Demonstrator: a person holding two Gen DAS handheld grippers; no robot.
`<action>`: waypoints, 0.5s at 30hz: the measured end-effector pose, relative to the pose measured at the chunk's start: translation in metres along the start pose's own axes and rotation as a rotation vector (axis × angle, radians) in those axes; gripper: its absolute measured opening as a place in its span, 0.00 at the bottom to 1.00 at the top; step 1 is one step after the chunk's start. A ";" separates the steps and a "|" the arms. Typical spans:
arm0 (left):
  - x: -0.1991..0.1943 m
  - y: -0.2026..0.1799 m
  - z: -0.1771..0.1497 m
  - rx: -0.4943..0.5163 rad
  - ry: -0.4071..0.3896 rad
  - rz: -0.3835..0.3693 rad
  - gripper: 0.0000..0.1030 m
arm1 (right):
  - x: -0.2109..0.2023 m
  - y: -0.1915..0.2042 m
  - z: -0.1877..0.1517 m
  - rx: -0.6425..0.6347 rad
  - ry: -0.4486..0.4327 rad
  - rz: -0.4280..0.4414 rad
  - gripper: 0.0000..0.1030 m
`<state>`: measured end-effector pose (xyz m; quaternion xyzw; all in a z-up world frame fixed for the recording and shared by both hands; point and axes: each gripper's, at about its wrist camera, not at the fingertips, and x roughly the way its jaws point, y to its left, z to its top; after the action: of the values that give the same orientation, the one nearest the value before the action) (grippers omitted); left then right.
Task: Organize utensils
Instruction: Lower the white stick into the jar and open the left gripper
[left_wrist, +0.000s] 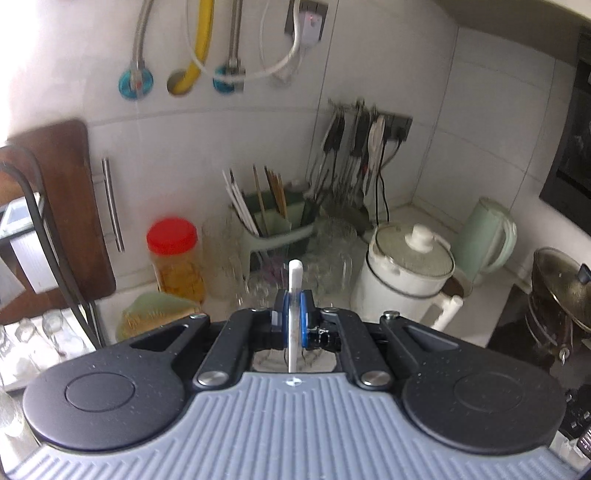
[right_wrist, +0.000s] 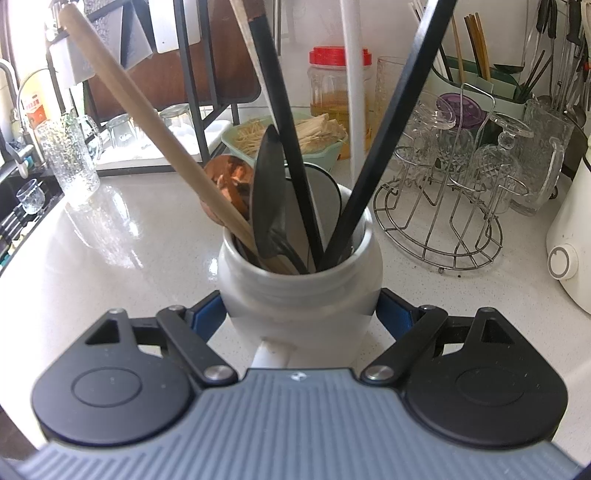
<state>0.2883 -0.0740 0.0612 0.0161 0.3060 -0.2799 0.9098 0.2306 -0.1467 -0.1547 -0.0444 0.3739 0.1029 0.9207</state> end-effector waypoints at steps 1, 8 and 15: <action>0.004 0.001 -0.002 -0.004 0.020 -0.005 0.07 | 0.000 0.000 0.000 0.000 -0.001 -0.001 0.87; 0.027 0.009 -0.014 -0.048 0.143 -0.022 0.07 | 0.002 0.001 0.002 -0.002 -0.003 -0.005 0.87; 0.047 0.017 -0.027 -0.080 0.251 -0.035 0.07 | 0.002 0.002 0.000 0.003 -0.013 -0.010 0.87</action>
<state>0.3132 -0.0774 0.0098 0.0092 0.4287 -0.2789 0.8593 0.2315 -0.1449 -0.1564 -0.0444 0.3677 0.0979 0.9237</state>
